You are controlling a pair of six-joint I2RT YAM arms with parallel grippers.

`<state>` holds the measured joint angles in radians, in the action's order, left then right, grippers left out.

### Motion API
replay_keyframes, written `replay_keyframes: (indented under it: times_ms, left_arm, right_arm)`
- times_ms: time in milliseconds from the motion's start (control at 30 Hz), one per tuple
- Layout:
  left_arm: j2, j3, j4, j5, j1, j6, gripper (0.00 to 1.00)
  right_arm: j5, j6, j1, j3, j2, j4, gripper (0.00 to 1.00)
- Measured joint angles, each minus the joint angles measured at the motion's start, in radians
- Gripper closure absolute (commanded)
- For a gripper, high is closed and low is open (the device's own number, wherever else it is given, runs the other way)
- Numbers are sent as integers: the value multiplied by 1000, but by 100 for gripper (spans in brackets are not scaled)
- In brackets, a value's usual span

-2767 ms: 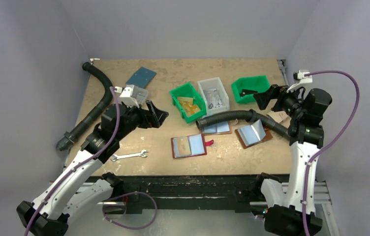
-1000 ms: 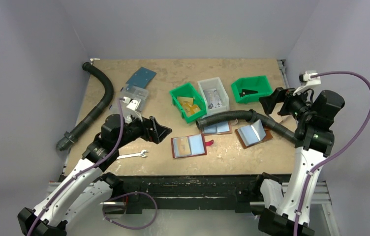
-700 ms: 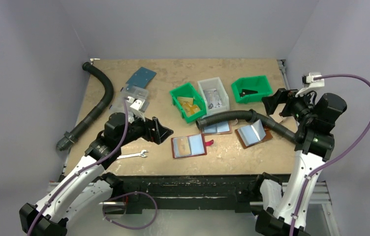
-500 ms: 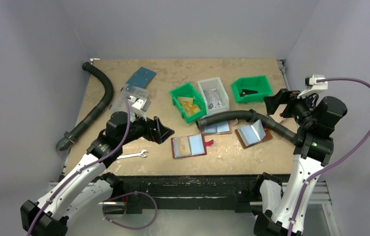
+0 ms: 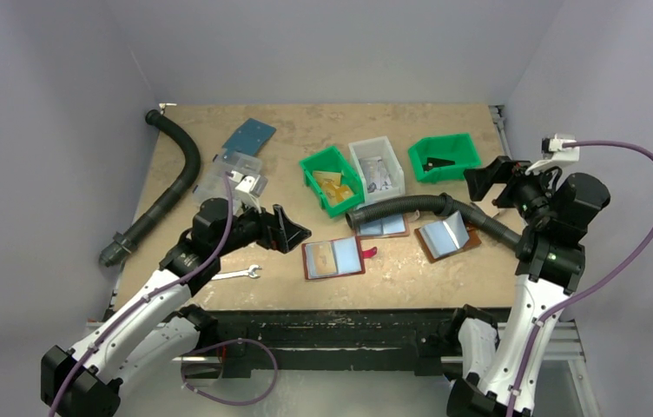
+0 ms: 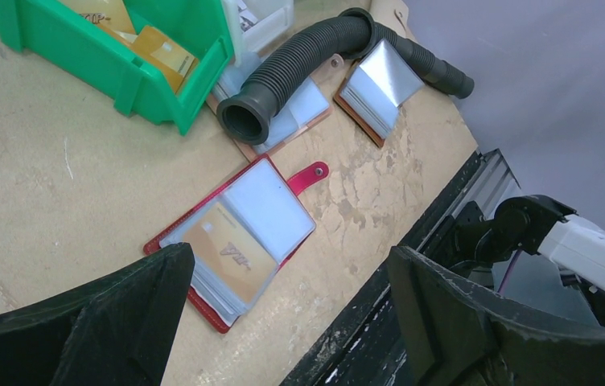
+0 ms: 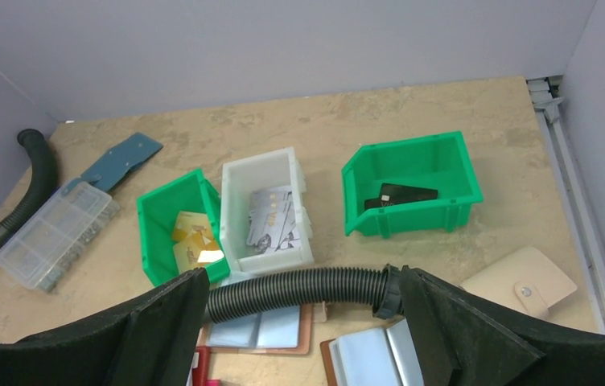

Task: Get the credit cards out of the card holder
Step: Reset both arms

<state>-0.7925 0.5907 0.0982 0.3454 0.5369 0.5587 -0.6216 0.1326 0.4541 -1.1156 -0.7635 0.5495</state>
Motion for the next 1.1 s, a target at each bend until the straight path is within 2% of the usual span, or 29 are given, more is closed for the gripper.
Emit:
replay_keyframes:
  times_ms: [233,1100]
  left_arm:
    - [-6,0,24,0,0,-2,1]
    - [-10,0,41,-36,0,-2,0]
  right_arm:
    - [-18,30,0,44,5,-21,1]
    - [-51,52,0,45,-2,-47,1]
